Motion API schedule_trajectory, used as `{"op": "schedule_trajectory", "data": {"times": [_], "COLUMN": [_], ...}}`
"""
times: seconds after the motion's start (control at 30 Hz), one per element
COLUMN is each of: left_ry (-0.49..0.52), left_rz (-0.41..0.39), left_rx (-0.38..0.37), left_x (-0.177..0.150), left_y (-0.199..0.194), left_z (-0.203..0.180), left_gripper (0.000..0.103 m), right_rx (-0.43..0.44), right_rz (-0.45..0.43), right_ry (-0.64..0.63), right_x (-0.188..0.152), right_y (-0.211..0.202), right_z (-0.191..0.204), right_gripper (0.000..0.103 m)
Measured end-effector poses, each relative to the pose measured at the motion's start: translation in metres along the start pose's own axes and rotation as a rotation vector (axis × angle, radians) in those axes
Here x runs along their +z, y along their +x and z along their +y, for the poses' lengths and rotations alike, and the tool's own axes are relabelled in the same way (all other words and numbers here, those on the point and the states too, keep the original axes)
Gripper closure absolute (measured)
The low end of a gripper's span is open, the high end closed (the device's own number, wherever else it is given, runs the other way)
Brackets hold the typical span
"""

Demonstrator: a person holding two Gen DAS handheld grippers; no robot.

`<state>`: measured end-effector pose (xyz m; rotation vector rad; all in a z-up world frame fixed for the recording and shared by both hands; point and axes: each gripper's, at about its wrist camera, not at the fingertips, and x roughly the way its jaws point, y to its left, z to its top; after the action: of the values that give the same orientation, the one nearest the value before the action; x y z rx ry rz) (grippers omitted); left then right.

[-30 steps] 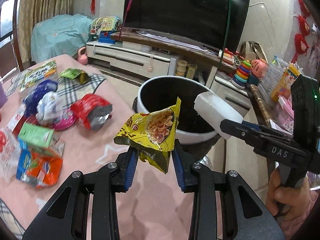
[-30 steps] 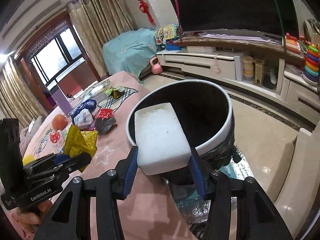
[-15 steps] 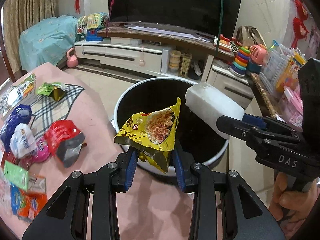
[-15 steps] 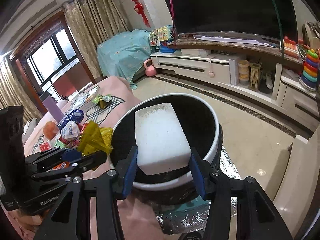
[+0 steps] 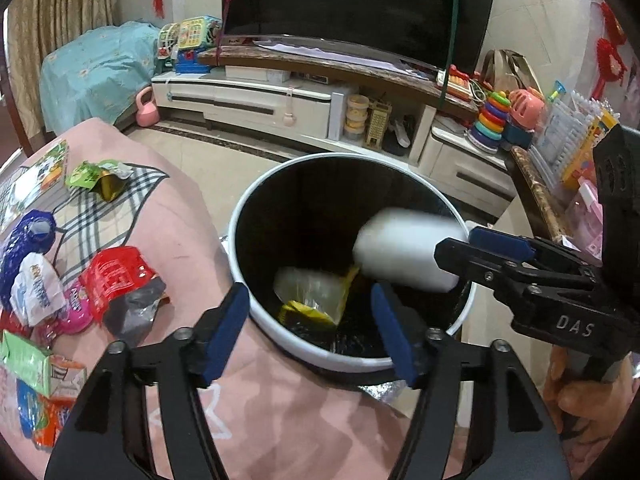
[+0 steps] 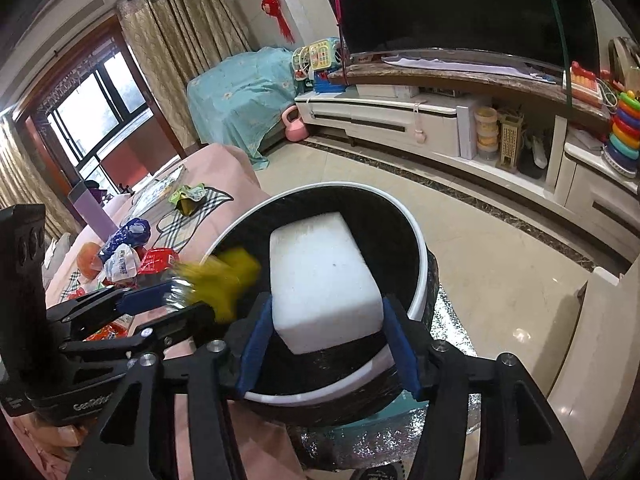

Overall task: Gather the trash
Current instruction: 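Carry both items over the trash bin and open both tools to drop them, then grasp the orange snack wrapper with the left tool while the right tool grasps the red chip bag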

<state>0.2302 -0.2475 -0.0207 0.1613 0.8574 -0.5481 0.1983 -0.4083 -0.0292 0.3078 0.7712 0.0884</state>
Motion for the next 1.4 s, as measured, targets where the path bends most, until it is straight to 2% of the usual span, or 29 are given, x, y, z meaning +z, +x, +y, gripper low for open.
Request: {"op": "schedule_trajectory", "data": {"times": [0.17, 0.23, 0.3, 0.37, 1.07, 1.4], "left_ry": [-0.040, -0.065, -0.087, -0.117, -0.404, -0.484], "left_rz": [-0.013, -0.022, -0.029, -0.034, -0.051, -0.055], "left_rx": [0.017, 0.024, 0.030, 0.034, 0.131, 0.168], "left_x": [-0.011, -0.019, -0.027, -0.037, -0.137, -0.162], "left_y": [-0.012, -0.019, -0.026, -0.033, -0.099, -0.115], "left_z": [0.010, 0.016, 0.023, 0.033, 0.127, 0.162], "left_gripper": [0.027, 0.026, 0.025, 0.024, 0.024, 0.024], "right_rx": [0.021, 0.032, 0.046, 0.064, 0.186, 0.225], "right_rz": [-0.006, -0.009, -0.013, -0.015, 0.010, 0.039], "right_ry": [0.019, 0.023, 0.025, 0.027, -0.034, -0.090], "right_x": [-0.002, -0.004, -0.007, -0.012, -0.050, -0.062], "right_y": [-0.004, -0.006, -0.008, -0.010, -0.008, 0.007], "right_z": [-0.001, 0.001, 0.005, 0.011, 0.103, 0.143], "right_gripper": [0.031, 0.024, 0.013, 0.009, 0.007, 0.007]}}
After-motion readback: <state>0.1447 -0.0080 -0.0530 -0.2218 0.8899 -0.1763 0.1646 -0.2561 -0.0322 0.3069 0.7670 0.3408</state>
